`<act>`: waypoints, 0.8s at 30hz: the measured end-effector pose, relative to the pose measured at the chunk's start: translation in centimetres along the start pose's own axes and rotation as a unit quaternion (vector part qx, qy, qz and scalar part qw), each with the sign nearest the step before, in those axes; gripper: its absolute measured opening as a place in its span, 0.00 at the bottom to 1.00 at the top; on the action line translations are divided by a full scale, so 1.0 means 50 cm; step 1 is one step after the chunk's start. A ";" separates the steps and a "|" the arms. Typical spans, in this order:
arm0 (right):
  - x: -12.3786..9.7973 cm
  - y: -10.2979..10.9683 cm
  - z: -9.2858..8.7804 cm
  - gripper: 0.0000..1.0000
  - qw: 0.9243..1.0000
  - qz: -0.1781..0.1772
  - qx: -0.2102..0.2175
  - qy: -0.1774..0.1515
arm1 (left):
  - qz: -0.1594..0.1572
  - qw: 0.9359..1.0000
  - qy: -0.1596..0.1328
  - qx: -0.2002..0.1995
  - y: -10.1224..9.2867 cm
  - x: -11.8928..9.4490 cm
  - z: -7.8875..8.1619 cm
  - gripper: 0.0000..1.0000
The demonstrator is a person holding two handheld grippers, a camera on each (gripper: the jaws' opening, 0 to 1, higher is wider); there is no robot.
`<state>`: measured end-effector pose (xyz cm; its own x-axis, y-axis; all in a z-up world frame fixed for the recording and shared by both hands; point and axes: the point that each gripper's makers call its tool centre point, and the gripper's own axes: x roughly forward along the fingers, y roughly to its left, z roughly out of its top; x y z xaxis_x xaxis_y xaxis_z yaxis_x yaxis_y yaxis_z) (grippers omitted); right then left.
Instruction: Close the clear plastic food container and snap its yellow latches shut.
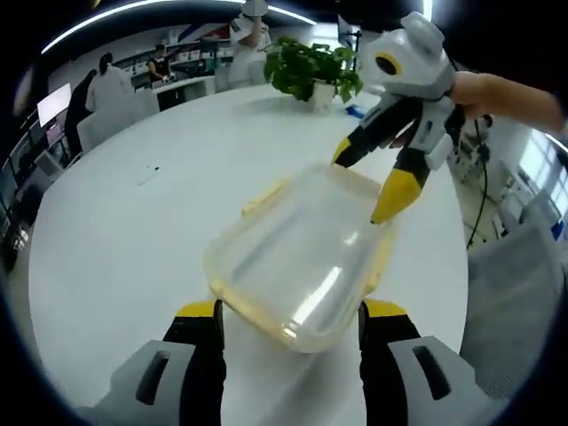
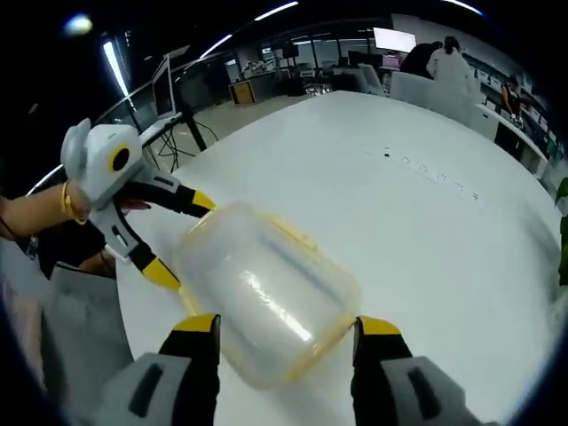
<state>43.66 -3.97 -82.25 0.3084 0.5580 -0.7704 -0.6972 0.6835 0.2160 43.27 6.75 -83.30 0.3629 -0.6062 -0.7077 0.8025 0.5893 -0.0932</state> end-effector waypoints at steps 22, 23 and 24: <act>0.066 -0.069 0.101 0.59 0.999 0.031 0.012 -0.040 | 0.031 0.999 0.014 -0.011 0.122 0.036 0.029 0.54; 0.068 -0.073 0.105 0.59 0.999 0.032 0.012 -0.041 | 0.034 0.999 0.012 -0.012 0.126 0.037 0.032 0.54; 0.070 -0.077 0.111 0.59 0.999 0.034 0.009 -0.041 | 0.037 0.999 0.010 -0.013 0.128 0.038 0.034 0.54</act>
<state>51.00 -2.04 -82.44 0.3137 0.6391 -0.7022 -0.7066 0.6512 0.2770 49.87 8.46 -84.06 0.4106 -0.5496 -0.7276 0.7608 0.6463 -0.0588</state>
